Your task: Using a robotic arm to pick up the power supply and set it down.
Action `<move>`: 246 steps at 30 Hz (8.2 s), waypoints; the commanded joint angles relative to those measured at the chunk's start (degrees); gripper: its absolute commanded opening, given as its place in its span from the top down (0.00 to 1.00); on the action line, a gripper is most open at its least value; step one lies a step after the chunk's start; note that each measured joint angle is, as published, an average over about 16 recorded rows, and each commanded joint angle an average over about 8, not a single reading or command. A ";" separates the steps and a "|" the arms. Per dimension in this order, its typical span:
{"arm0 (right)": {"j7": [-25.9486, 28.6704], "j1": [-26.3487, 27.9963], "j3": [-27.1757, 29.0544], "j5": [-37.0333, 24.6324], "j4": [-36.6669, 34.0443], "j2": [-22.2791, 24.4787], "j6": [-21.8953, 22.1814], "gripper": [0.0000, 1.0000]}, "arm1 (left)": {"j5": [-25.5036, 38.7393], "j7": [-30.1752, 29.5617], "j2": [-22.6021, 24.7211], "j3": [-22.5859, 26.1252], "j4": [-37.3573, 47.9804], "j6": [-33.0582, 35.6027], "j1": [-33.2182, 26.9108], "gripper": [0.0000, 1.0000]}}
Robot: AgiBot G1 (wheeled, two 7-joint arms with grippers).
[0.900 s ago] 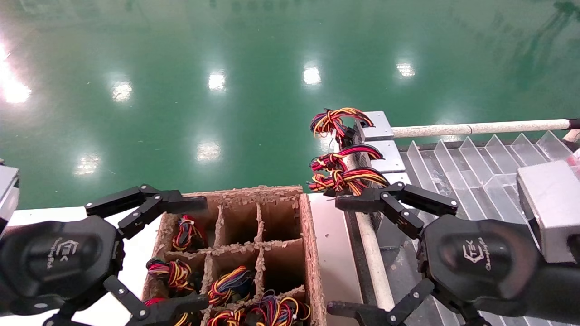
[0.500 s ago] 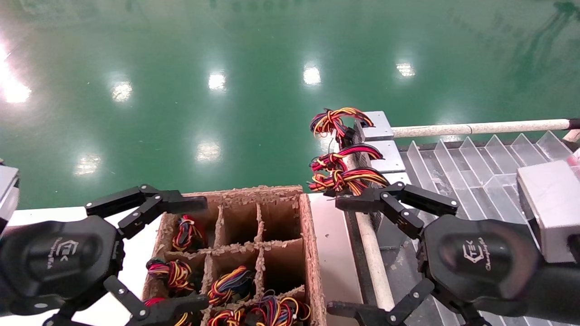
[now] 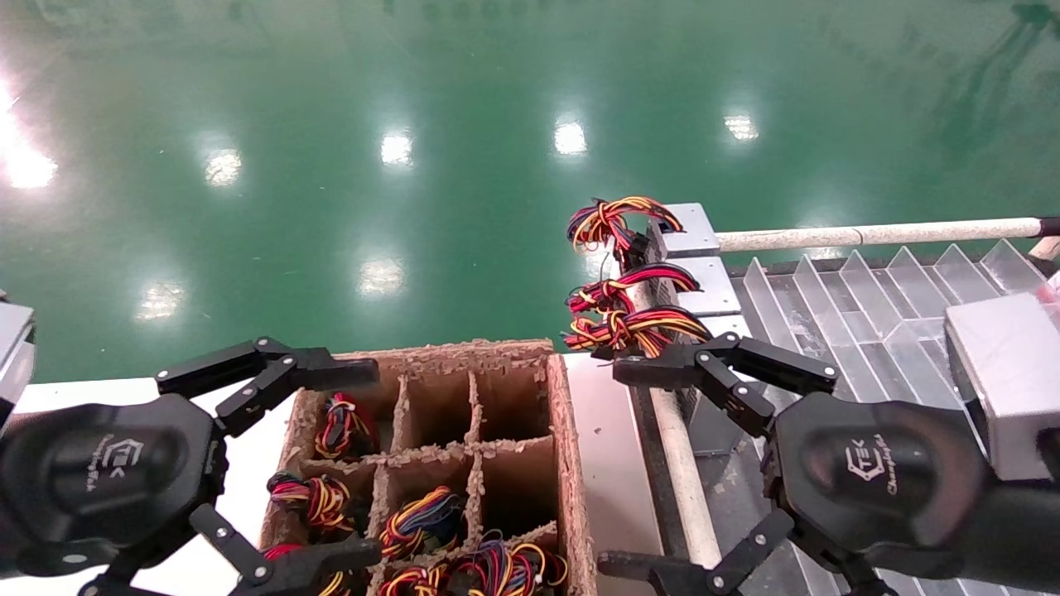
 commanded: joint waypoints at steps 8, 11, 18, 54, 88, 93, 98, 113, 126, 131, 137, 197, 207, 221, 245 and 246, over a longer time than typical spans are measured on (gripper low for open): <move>0.00 0.00 0.00 0.00 0.00 0.00 0.00 0.00 | 0.00 0.00 0.00 0.00 0.00 0.00 0.00 0.00; 0.00 0.00 0.00 0.00 0.00 0.00 0.00 0.00 | 0.00 0.00 0.00 0.00 0.00 0.00 0.00 0.00; 0.00 0.00 0.00 0.00 0.00 0.00 0.00 0.00 | 0.00 0.00 0.00 0.00 0.00 0.00 0.00 0.00; 0.00 0.00 0.00 0.00 0.00 0.00 0.00 0.00 | 0.00 0.00 0.00 0.00 0.00 0.00 0.00 0.00; -6.99 7.36 -14.49 -15.19 -16.93 -13.82 -4.60 0.54 | 0.00 0.00 0.00 0.01 0.01 0.01 -0.01 1.00; -9.50 10.09 -17.33 -16.80 -21.87 -16.24 -4.67 1.00 | 0.00 0.01 0.00 0.01 0.01 0.01 -0.01 1.00; -11.34 12.68 -19.76 -17.50 -25.46 -17.69 -4.82 1.00 | 0.00 0.01 0.00 0.01 0.01 0.01 -0.01 1.00; -15.88 18.49 -27.40 -19.11 -32.49 -21.28 -4.95 1.00 | 0.00 0.01 0.00 0.01 0.01 0.00 -0.01 1.00; -17.78 21.11 -32.58 -17.09 -34.77 -21.01 -5.07 1.00 | 0.00 0.01 0.00 0.01 0.01 0.00 -0.01 1.00; -17.99 21.67 -34.44 -15.71 -34.96 -20.53 -5.11 1.00 | -0.01 0.01 0.00 0.01 0.01 0.00 -0.01 1.00; -17.95 21.99 -36.33 -13.43 -35.45 -19.98 -5.09 1.00 | -0.01 0.01 0.00 0.01 0.01 0.00 -0.01 1.00; -17.77 23.71 -48.87 1.92 -40.18 -21.30 -4.76 0.00 | -0.01 0.01 0.00 0.02 0.01 0.00 -0.01 1.00; -19.07 23.40 -50.40 3.25 -42.11 -23.35 -4.72 0.99 | -0.01 0.01 0.00 0.03 0.01 0.00 -0.01 1.00; -19.53 24.06 -52.87 4.70 -42.96 -24.27 -4.87 1.00 | -0.01 0.02 -0.01 0.03 0.01 0.00 -0.01 1.00; -19.56 24.40 -56.79 9.13 -40.27 -21.96 -4.99 1.00 | -0.02 0.02 -0.01 0.03 0.01 0.00 -0.02 1.00; -19.43 24.40 -56.80 9.65 -40.13 -21.80 -5.03 1.00 | -0.02 0.02 -0.01 0.03 0.01 0.00 -0.02 1.00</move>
